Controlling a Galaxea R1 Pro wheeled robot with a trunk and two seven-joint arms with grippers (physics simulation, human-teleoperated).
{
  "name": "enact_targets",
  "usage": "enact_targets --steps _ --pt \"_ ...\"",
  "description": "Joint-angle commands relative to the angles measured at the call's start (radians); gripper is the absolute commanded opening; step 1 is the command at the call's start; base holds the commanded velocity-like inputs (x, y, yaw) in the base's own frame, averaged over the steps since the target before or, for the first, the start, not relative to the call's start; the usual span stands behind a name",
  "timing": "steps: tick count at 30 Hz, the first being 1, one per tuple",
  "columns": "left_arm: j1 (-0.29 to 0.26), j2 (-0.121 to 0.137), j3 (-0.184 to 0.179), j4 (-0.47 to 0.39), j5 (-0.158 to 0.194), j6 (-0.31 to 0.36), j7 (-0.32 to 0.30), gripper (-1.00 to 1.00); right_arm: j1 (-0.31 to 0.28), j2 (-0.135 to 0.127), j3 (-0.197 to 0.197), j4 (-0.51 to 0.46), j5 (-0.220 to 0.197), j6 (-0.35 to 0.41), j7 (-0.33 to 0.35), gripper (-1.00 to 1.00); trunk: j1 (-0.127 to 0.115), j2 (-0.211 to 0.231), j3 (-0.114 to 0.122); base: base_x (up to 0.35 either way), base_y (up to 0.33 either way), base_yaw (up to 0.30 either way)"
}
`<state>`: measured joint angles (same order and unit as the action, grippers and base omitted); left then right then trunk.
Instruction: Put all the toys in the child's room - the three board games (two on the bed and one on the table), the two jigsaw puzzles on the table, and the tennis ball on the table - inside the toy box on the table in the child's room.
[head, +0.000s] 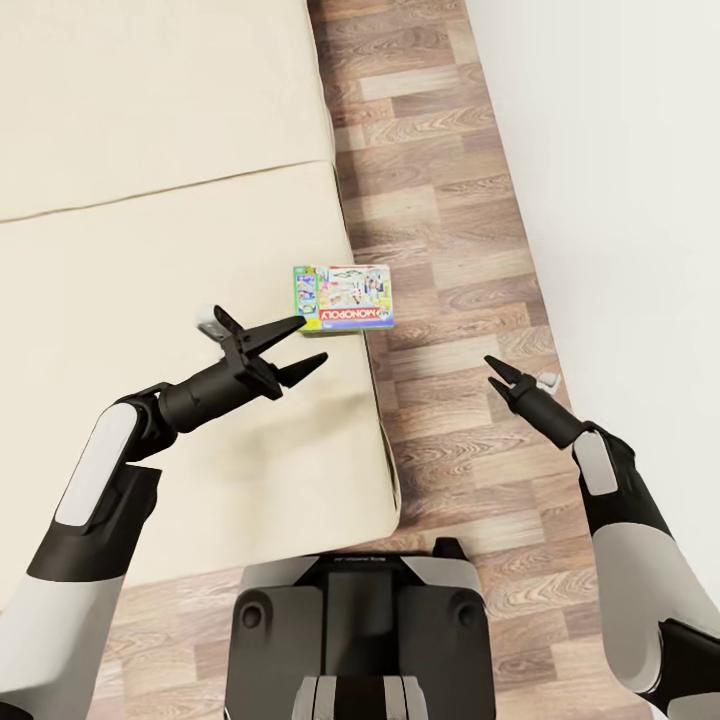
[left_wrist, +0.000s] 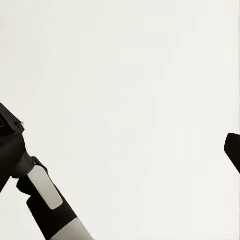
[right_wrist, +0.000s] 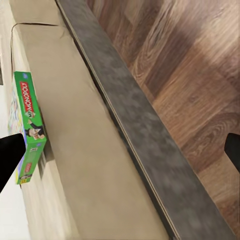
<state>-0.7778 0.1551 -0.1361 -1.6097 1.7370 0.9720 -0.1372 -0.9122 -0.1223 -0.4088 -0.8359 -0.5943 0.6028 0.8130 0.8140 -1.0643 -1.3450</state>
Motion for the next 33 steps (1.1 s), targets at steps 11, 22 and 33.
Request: enact_targets --steps 11,22,33 --pt "-0.002 -0.009 -0.002 0.001 0.006 0.003 -0.042 1.0 -0.021 0.002 0.053 -0.025 -0.005 -0.028 -0.006 1.0 0.042 -0.078 -0.035 0.0 0.0 0.108" --pt "-0.005 -0.011 -0.004 0.001 0.008 0.003 -0.105 1.0 -0.036 0.003 0.079 -0.037 -0.004 -0.034 -0.012 1.0 0.085 -0.155 -0.069 0.0 0.0 0.205" --pt "-0.004 -0.013 -0.007 0.001 0.009 0.004 -0.124 1.0 -0.05 -0.01 0.083 -0.044 -0.006 -0.035 -0.011 1.0 0.127 -0.232 -0.104 0.0 0.0 0.067"
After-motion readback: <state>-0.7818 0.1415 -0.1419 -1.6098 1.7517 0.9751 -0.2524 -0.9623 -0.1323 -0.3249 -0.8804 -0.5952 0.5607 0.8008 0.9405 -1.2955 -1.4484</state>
